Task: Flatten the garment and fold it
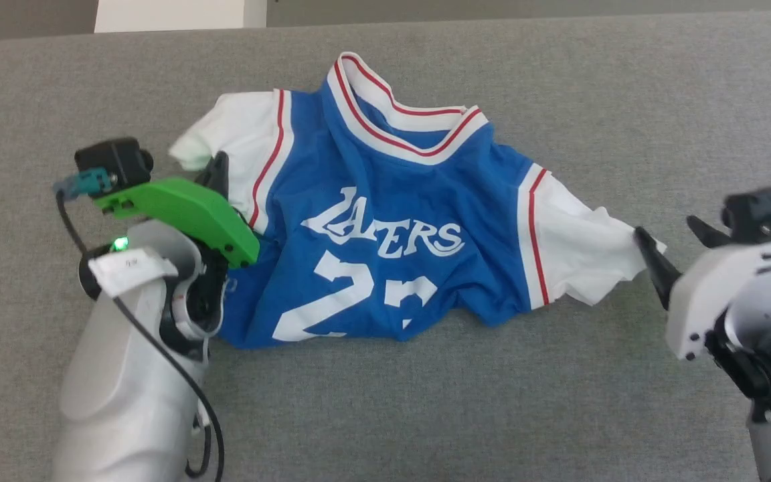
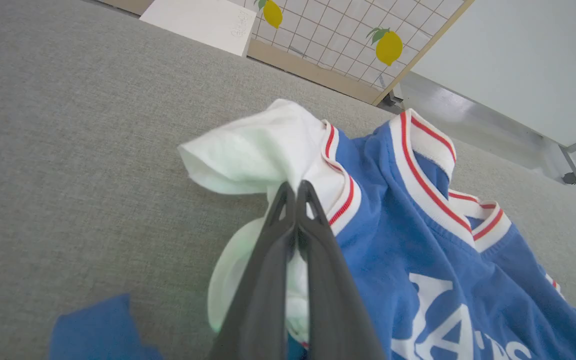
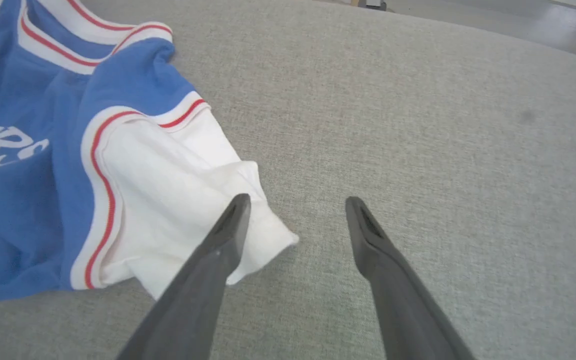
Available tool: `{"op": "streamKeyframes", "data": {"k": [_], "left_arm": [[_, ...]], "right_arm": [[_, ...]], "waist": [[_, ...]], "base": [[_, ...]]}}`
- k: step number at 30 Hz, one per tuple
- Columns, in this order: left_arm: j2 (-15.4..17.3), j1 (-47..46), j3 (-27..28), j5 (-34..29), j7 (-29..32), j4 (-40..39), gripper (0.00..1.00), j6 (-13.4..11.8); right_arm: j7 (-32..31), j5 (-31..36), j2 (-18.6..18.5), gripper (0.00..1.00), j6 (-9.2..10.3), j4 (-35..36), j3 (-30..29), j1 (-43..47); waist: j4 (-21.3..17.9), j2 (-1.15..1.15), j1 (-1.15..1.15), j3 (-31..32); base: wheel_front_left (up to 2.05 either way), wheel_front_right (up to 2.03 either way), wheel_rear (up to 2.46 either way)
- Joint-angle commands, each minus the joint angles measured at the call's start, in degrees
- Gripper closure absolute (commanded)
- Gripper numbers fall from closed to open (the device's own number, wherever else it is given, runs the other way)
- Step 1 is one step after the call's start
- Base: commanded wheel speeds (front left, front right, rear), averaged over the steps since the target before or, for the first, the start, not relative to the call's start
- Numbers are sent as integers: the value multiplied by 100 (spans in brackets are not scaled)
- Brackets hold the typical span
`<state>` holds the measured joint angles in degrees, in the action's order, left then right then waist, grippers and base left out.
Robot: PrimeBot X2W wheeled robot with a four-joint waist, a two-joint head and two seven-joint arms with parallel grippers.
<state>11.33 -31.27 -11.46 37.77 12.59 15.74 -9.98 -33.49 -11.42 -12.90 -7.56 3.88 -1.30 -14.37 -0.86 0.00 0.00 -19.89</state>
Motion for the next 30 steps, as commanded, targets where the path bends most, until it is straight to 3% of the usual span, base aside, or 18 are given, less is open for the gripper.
{"op": "streamKeyframes", "data": {"k": [1, 6, 12, 13, 14, 15, 23, 30], "left_arm": [[13, 217, 10, 5, 5, -256, 100, -85], [-9, 658, -84, -33, 162, -1060, 100, -330], [-35, 757, -142, -30, 222, -1243, 100, -403], [-37, 764, -149, -32, 223, -1258, 100, -409], [-39, 769, -150, -28, 217, -1267, 100, -410], [-35, 777, -150, -26, 208, -1270, 100, -407], [-40, 580, -4, 138, -42, -1363, 100, -194], [110, -291, 267, 328, -43, -1351, 100, 14]], "right_arm": [[-197, 15, -117, 0, 8, -142, 197, -246], [-589, 95, -485, 0, 8, -959, 946, -1026], [-829, -165, -675, 0, 8, -1559, 1608, -1192], [-855, -231, -709, 71, 8, -1608, 1680, -1200], [-850, -289, -730, 95, 8, -1628, 1729, -1207], [-837, -364, -762, 100, 8, -1640, 1791, -1215], [-118, -931, -826, 100, 8, -1399, 1376, -1528], [-5, -2076, -752, 100, 8, -1007, 596, -2319]], "waist": [[52, 0, 0, -74], [201, 0, 0, -301], [302, 0, 0, -377], [311, 0, 0, -381], [314, 0, 0, -381], [312, 0, 0, -373], [222, 0, 0, -135], [188, 0, 0, 234]], "base": [[0, 0, 0], [0, 0, 0], [0, 0, 0], [0, 0, 0], [0, 0, 0], [0, 0, 0], [0, 0, 0], [0, 0, 0]]}}
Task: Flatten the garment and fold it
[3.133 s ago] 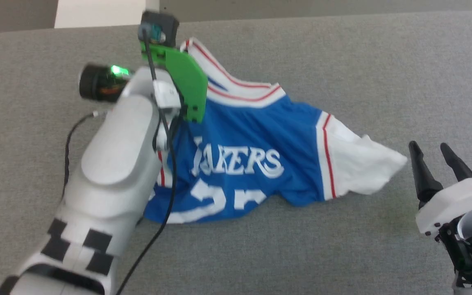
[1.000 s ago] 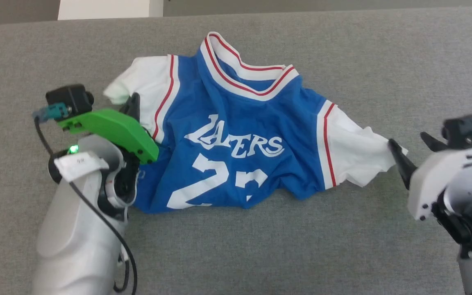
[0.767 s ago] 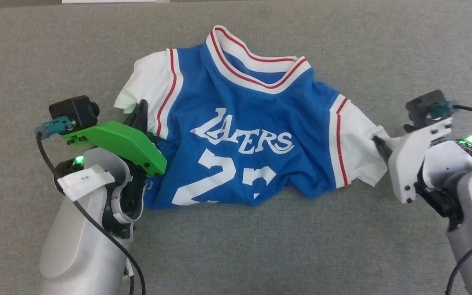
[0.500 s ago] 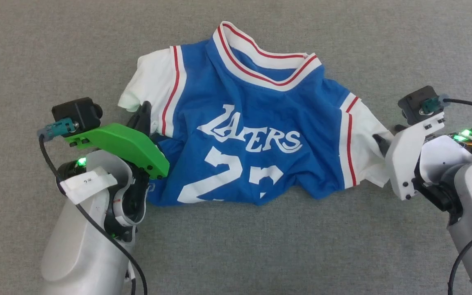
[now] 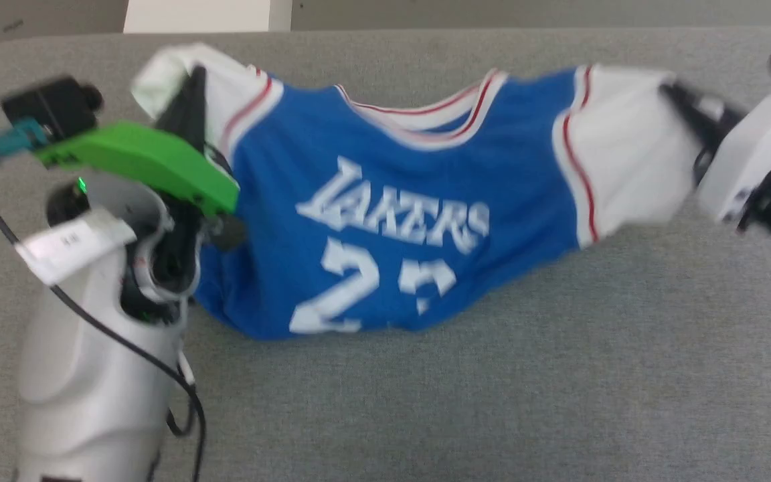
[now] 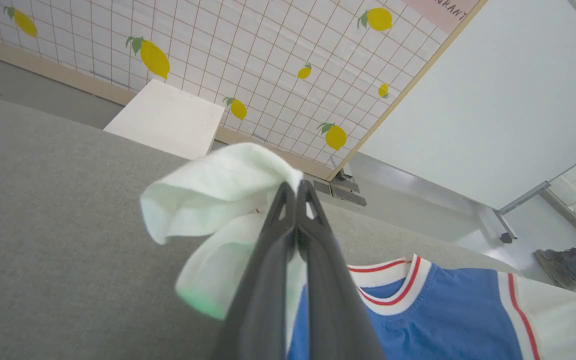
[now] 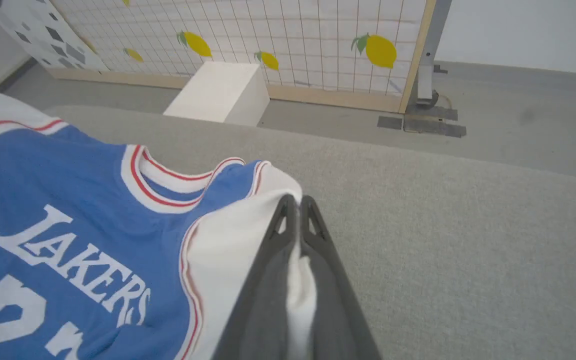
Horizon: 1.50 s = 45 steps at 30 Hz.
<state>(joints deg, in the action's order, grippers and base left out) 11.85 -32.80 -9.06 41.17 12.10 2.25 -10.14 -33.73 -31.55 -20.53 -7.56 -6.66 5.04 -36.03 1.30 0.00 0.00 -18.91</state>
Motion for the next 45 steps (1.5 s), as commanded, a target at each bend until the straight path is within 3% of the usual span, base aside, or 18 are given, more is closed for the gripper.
{"op": "streamKeyframes", "data": {"k": [1, 6, 13, 19, 28, 34, 37, 45], "left_arm": [[113, -286, 24, -44, 46, 30, 100, 38], [355, -1219, 36, -172, 312, 313, 100, 30], [613, -2656, -154, -612, 544, 1048, 100, -30], [678, -3926, -449, -1127, 553, 1732, 100, -107], [561, -5083, -439, -1587, -469, 2300, 100, -339], [481, -5023, -269, -1394, -1098, 2713, 100, -170], [415, -4717, -206, -1199, -1327, 2830, 100, 31], [211, -3250, -124, -670, -1847, 2618, 100, 605]], "right_arm": [[-29, -186, 9, 100, 8, 78, -99, -307], [-382, -552, 74, 100, 8, -14, -368, -1319], [-318, -54, 346, 100, 8, -925, -804, -3000], [479, 813, 482, 100, 8, -1643, -1161, -4382], [1641, 1353, 714, 100, 8, -2282, -1547, -5603], [1968, 881, 683, 100, 8, -2446, -1375, -5675], [1971, 443, 545, 100, 8, -2361, -1183, -5416], [1889, -874, 46, 100, 8, -1317, -821, -3633]], "waist": [[-36, 0, 0, 177], [-109, 0, 0, 269], [-189, 0, 0, 38], [-185, 0, 0, -415], [-173, 0, 0, -958], [-135, 0, 0, -1122], [-72, 0, 0, -1086], [114, 0, 0, -721]], "base": [[0, 0, 0], [0, 0, 0], [0, 0, 0], [0, 0, 0], [0, 0, 0], [0, 0, 0], [0, 0, 0], [0, 0, 0]]}}
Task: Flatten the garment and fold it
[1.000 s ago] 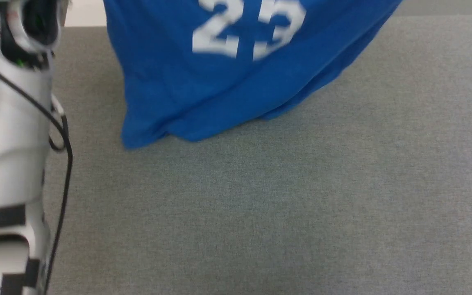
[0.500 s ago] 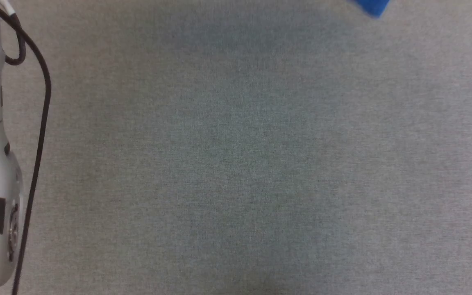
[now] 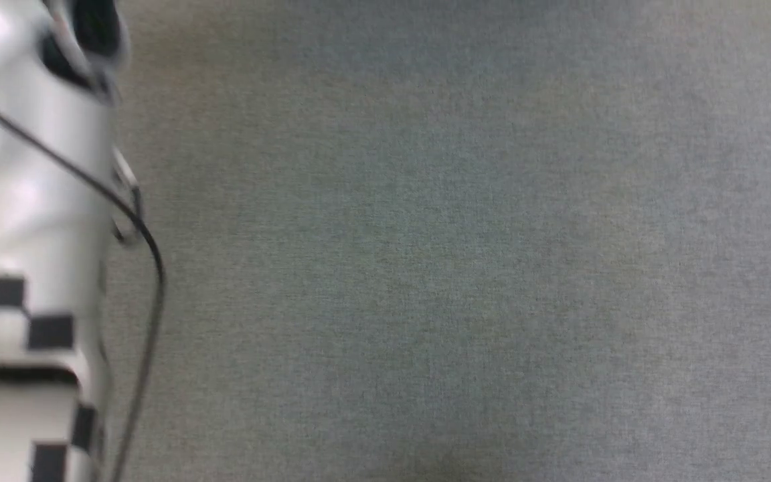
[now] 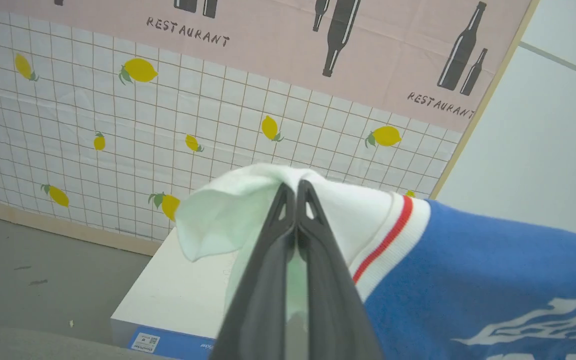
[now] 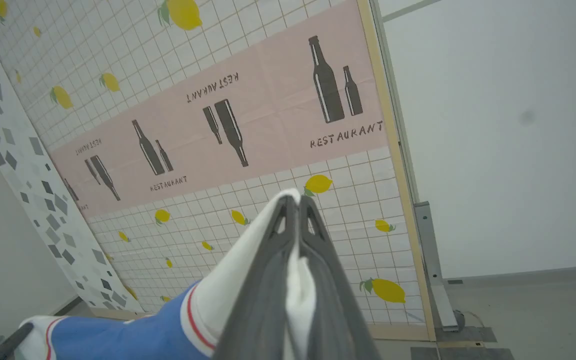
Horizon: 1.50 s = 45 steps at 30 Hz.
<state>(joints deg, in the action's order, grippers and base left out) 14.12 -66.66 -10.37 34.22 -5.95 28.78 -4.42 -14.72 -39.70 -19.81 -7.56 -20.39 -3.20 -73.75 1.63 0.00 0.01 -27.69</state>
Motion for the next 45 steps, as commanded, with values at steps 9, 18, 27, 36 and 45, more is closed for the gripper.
{"op": "streamKeyframes", "data": {"k": [9, 18, 27, 36, 45], "left_arm": [[-451, 3112, -53, 546, -265, -1156, 100, 5], [-651, 5407, -101, 928, -90, -1876, 100, -336], [-318, 7116, -17, 980, 491, -2090, 100, -1059], [128, 7259, -483, 331, 1031, -2291, 100, -1500], [-29, 6973, -676, 294, 1001, -2276, 100, -1417]], "right_arm": [[-473, -717, -337, 100, 8, 1718, 5, 3544], [-935, -368, -154, 100, 8, 2244, -431, 6646], [-1397, 690, 179, 100, 8, 2341, -884, 8397], [-2329, 1432, -33, 100, 8, 2812, -396, 8534], [-2787, 1993, 29, 73, 8, 1902, 635, 7937]], "waist": [[177, 0, -1, 876], [180, 0, -1, 1555], [74, 0, -1, 2117], [121, 0, -1, 2256], [207, 0, -1, 2166]], "base": [[0, 0, 0], [0, 0, 0], [0, 0, 0], [0, 0, 0], [0, 0, 0]]}}
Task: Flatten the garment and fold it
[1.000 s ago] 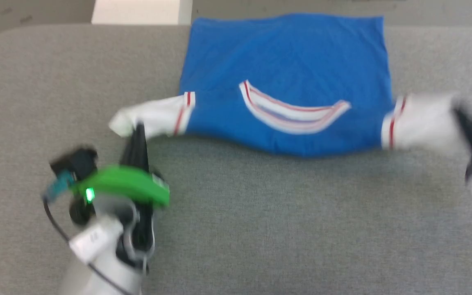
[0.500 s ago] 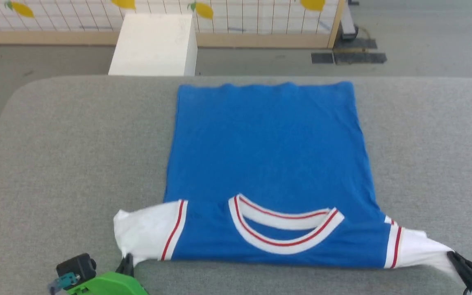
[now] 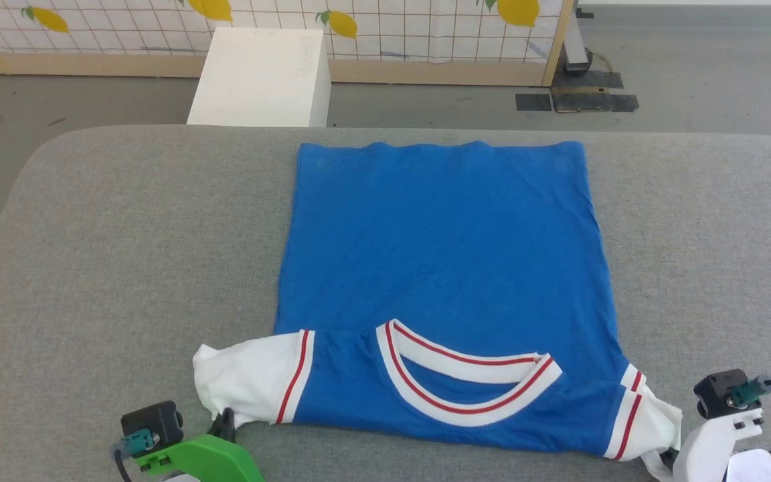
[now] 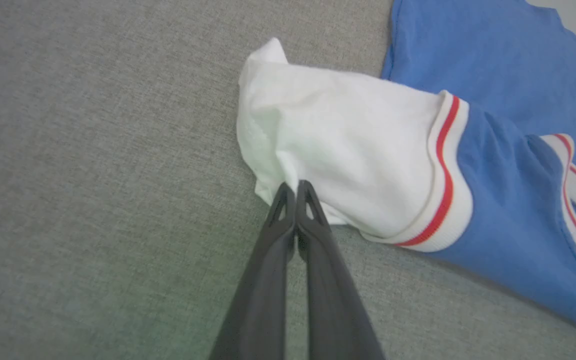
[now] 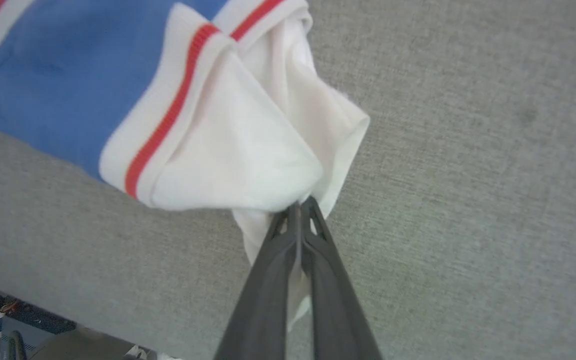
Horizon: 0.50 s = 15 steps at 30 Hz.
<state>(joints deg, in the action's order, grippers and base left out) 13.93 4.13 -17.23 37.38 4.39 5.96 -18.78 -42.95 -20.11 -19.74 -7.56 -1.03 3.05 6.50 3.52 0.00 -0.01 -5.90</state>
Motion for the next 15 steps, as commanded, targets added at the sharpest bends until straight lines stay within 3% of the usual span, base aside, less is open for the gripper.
{"op": "streamKeyframes", "data": {"k": [1, 2, 7, 12, 15], "left_arm": [[-13, -122, 13, -19, -52, 11, 100, 29], [-21, -141, 30, -5, -81, 8, 100, 38], [-15, -175, 78, 6, -152, -57, 100, 19], [-35, -173, 145, 65, -236, -134, 100, 18], [-64, -173, 176, 98, -289, -188, 100, 11]], "right_arm": [[83, 24, 50, 38, 8, -88, 14, -126], [145, 9, 83, 0, 8, -126, -29, -169], [421, -479, 242, 0, 8, 224, -453, -385], [696, -1436, 703, 0, 8, 724, -1238, -835], [925, -1489, 879, 0, 8, 792, -1624, -1264]], "waist": [[23, 0, 1, -16], [26, 0, 1, -19], [-11, 0, 1, -61], [-57, 0, 1, -89], [-59, 0, 1, -151]], "base": [[0, 0, 0], [0, 0, 0], [0, 0, 0], [0, 0, 0], [0, 0, 0]]}}
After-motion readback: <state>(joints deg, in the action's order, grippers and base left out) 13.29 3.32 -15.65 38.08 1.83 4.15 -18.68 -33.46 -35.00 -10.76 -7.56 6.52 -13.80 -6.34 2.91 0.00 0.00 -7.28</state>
